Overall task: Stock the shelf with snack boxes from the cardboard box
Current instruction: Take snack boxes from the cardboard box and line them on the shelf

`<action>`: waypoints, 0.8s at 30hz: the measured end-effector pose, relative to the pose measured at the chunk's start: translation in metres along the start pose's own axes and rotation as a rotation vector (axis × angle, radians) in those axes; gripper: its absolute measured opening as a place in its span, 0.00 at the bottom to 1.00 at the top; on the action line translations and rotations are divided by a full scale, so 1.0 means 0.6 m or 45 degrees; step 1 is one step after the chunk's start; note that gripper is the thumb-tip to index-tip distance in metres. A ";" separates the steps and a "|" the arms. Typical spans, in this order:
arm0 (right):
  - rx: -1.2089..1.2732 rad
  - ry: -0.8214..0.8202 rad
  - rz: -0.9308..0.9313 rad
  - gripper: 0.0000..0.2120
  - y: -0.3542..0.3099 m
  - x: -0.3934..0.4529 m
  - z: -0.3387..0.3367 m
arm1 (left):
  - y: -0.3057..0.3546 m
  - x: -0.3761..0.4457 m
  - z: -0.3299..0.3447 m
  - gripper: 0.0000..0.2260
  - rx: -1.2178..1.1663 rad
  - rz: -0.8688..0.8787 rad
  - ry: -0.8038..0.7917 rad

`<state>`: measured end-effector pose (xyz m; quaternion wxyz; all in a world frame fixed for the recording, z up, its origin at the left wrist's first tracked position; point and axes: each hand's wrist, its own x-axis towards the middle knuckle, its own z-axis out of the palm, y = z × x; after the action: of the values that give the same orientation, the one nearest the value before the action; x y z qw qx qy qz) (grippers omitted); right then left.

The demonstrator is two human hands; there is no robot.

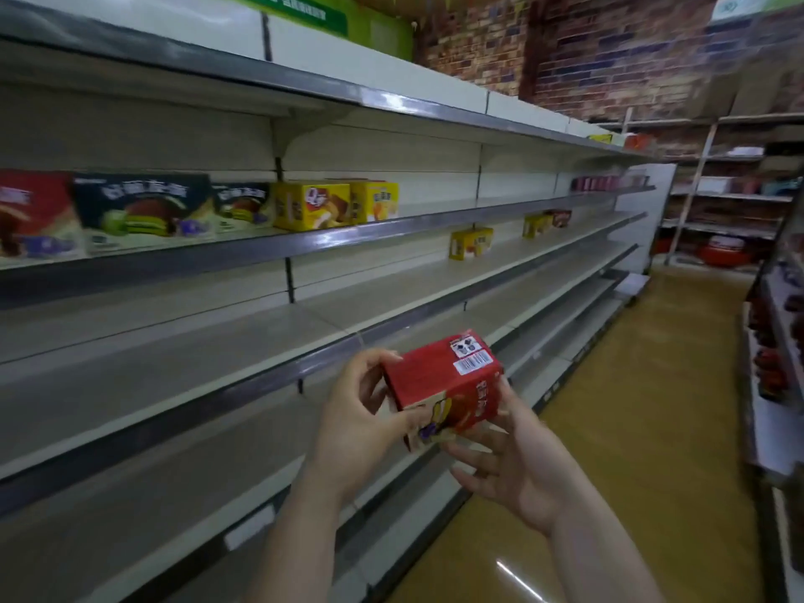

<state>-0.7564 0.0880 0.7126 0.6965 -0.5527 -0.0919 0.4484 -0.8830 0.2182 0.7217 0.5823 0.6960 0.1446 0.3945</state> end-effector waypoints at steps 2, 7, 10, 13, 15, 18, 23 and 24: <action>0.137 -0.038 0.033 0.35 -0.045 0.023 -0.063 | -0.018 0.042 0.061 0.20 0.300 0.223 -0.114; 0.241 -0.139 0.138 0.39 -0.128 0.095 -0.161 | -0.092 0.130 0.167 0.25 0.748 0.427 -0.291; 0.169 0.001 0.173 0.29 -0.144 0.148 -0.175 | -0.123 0.164 0.205 0.26 0.872 0.475 -0.351; 0.215 0.047 0.176 0.24 -0.155 0.205 -0.185 | -0.148 0.205 0.231 0.22 0.970 0.575 -0.371; 0.270 0.054 0.176 0.23 -0.171 0.256 -0.190 | -0.172 0.247 0.240 0.22 1.025 0.661 -0.364; 0.309 0.026 0.148 0.23 -0.194 0.321 -0.192 | -0.210 0.306 0.242 0.22 1.017 0.690 -0.308; 0.257 0.068 0.122 0.21 -0.279 0.443 -0.164 | -0.238 0.439 0.245 0.22 1.055 0.781 -0.157; 0.278 0.060 0.124 0.18 -0.302 0.470 -0.158 | -0.240 0.475 0.244 0.22 1.082 0.801 -0.122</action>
<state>-0.4390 0.2301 0.7282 0.7317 -0.4879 0.0008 0.4760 -0.5563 0.3449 0.6955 0.1083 0.8977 0.0492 0.4243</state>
